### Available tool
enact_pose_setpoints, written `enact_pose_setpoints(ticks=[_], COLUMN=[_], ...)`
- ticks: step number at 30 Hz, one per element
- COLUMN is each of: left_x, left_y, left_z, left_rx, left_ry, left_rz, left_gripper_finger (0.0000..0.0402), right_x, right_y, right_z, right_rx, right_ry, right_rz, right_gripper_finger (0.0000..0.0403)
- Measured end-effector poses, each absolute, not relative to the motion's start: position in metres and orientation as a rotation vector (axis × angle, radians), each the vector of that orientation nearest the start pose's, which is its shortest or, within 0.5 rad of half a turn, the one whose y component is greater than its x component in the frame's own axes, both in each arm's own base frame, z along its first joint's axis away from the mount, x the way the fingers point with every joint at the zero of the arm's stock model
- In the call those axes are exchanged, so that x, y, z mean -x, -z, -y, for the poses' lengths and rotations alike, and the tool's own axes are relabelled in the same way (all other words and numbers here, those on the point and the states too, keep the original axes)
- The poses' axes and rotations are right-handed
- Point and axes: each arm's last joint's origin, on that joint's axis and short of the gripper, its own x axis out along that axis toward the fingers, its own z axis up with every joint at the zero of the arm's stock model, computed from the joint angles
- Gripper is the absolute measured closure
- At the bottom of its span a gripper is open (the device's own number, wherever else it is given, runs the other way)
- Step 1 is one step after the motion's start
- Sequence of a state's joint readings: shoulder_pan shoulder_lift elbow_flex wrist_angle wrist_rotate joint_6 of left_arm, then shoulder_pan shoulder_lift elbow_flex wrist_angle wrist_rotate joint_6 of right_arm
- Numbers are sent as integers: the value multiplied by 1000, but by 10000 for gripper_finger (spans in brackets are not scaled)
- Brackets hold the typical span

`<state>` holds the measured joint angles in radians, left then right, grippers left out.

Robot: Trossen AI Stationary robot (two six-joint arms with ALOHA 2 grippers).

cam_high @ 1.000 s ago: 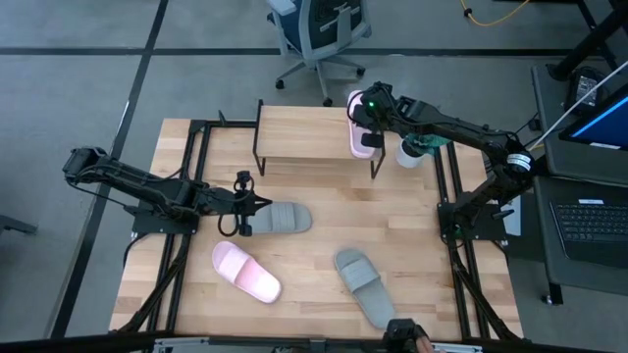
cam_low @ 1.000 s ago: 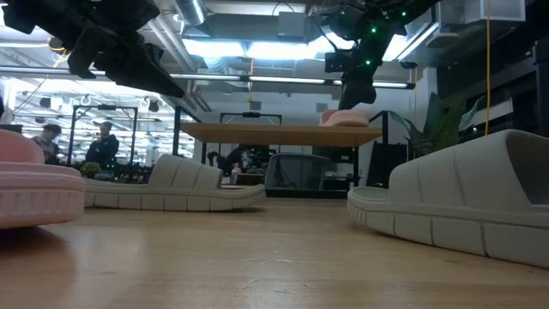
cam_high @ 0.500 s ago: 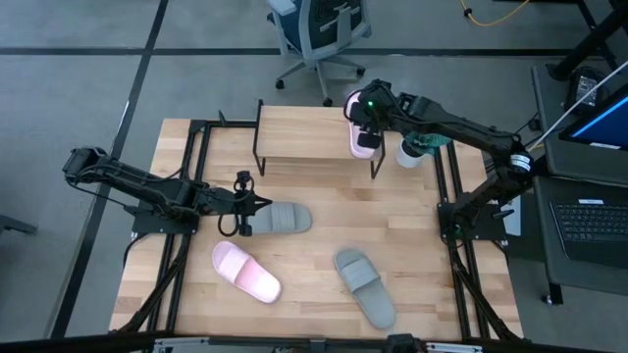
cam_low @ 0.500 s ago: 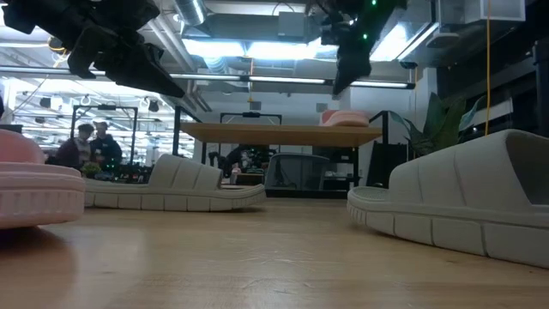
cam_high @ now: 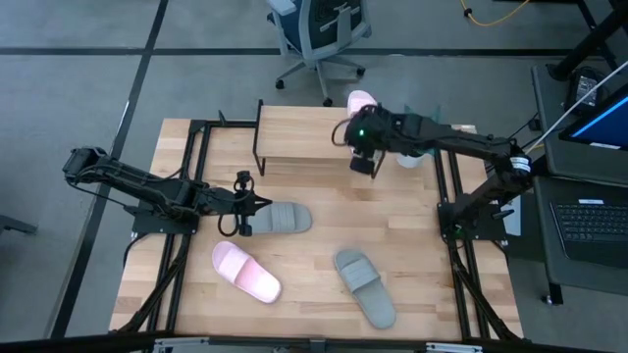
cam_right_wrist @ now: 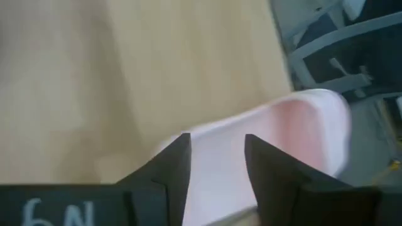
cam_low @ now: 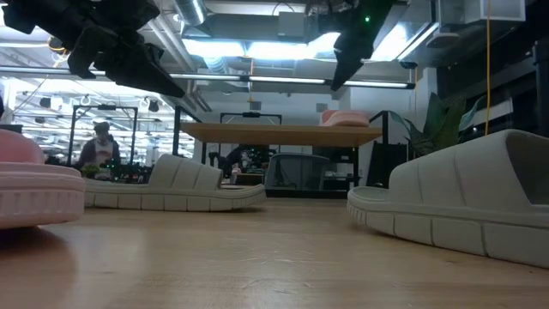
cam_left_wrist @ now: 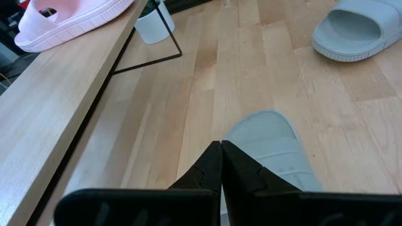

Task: Pick and place slides into the shelf
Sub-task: Put the pink slipper on the shelf

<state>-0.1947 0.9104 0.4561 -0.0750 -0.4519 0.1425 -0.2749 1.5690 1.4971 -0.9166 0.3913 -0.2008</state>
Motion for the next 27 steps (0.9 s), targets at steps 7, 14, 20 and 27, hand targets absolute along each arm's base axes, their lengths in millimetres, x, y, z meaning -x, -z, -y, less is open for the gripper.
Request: enact_pose_setpoints(ticks=[7,14,20,27], left_x=[-184,-184,-184,-184], left_y=[-211,-211,-211,-211], left_z=[24,24,24,24], left_rx=[-307,-307,-307,-307], left_ry=[-215,-215,-215,-215], left_rz=[-521,-521,-521,-521], left_gripper_finger=[401,401,401,401], right_x=[-307,-295,-282,-272], right_y=[-310,-279,-264,-245], right_z=[50,6,-22,-38], right_rx=[209,177,185,243], right_ry=[439,358,308,268], right_rz=[-978,-813,-639,-456], right_gripper_finger=[294,312,312,312])
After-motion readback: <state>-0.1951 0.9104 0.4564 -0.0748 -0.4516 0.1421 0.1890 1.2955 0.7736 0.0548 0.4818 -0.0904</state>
